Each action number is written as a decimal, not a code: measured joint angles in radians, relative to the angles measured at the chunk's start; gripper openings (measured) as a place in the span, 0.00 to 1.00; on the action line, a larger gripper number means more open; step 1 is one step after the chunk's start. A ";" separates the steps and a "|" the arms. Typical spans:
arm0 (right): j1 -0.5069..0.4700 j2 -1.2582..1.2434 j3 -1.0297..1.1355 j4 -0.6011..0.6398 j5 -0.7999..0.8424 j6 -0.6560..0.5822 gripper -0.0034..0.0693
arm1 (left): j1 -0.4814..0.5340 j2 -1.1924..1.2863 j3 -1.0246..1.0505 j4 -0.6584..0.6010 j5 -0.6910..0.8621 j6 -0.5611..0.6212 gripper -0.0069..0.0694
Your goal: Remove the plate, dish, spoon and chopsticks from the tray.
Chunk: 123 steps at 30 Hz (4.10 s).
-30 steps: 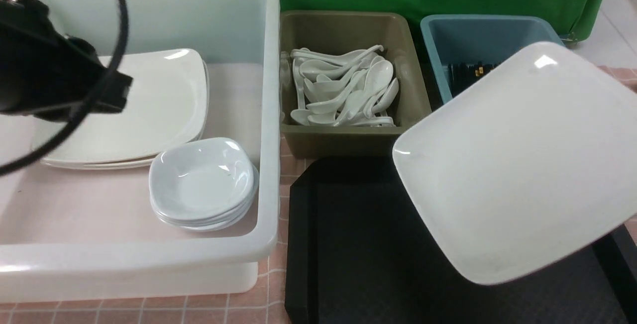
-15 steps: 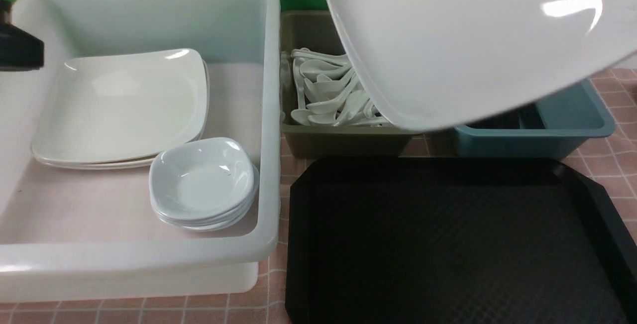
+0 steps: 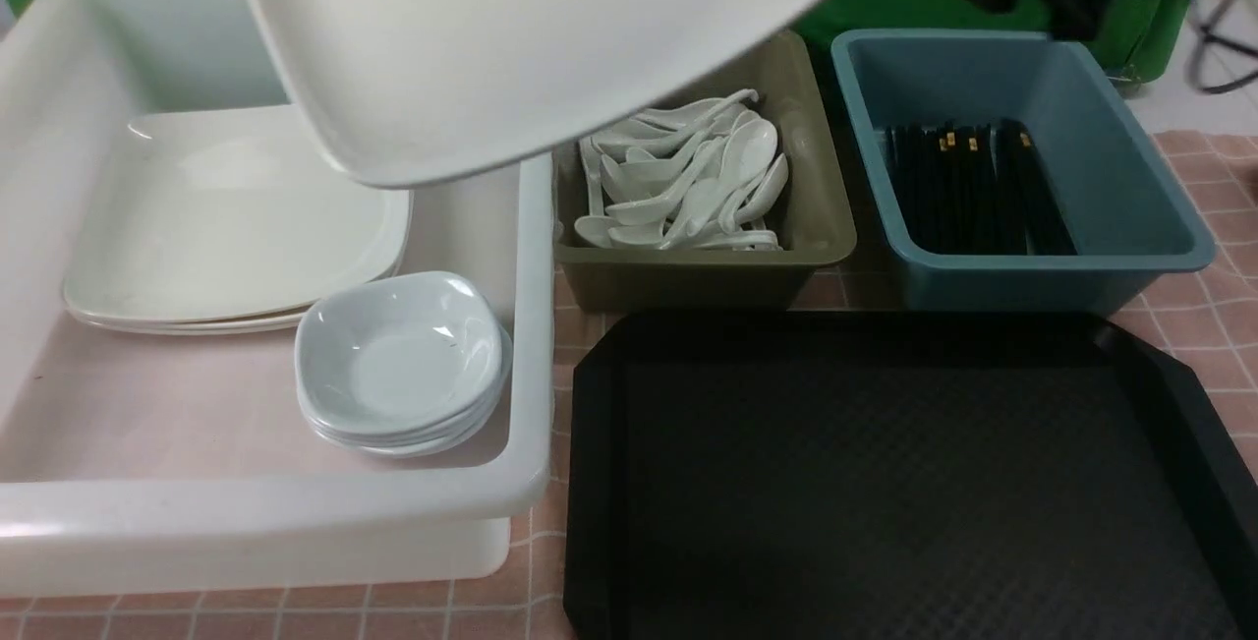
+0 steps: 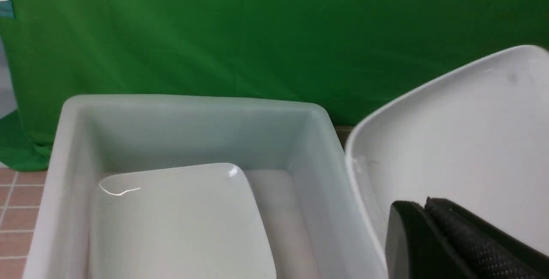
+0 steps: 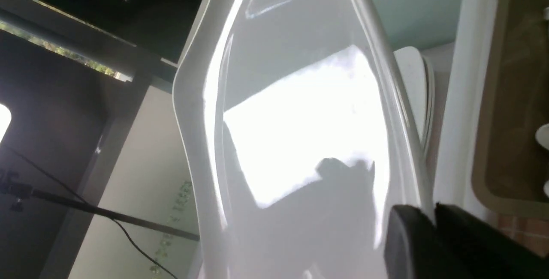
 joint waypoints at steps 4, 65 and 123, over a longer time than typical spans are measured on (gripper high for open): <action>0.107 0.131 -0.052 0.029 -0.127 0.008 0.17 | 0.000 0.015 -0.004 -0.002 0.026 -0.018 0.11; 0.475 0.805 -0.536 0.122 -0.673 0.210 0.44 | 0.006 0.063 -0.004 0.024 0.039 -0.042 0.11; 0.060 -1.309 1.008 -0.948 -0.404 0.064 0.10 | -0.871 0.132 0.117 0.420 -0.040 -0.228 0.12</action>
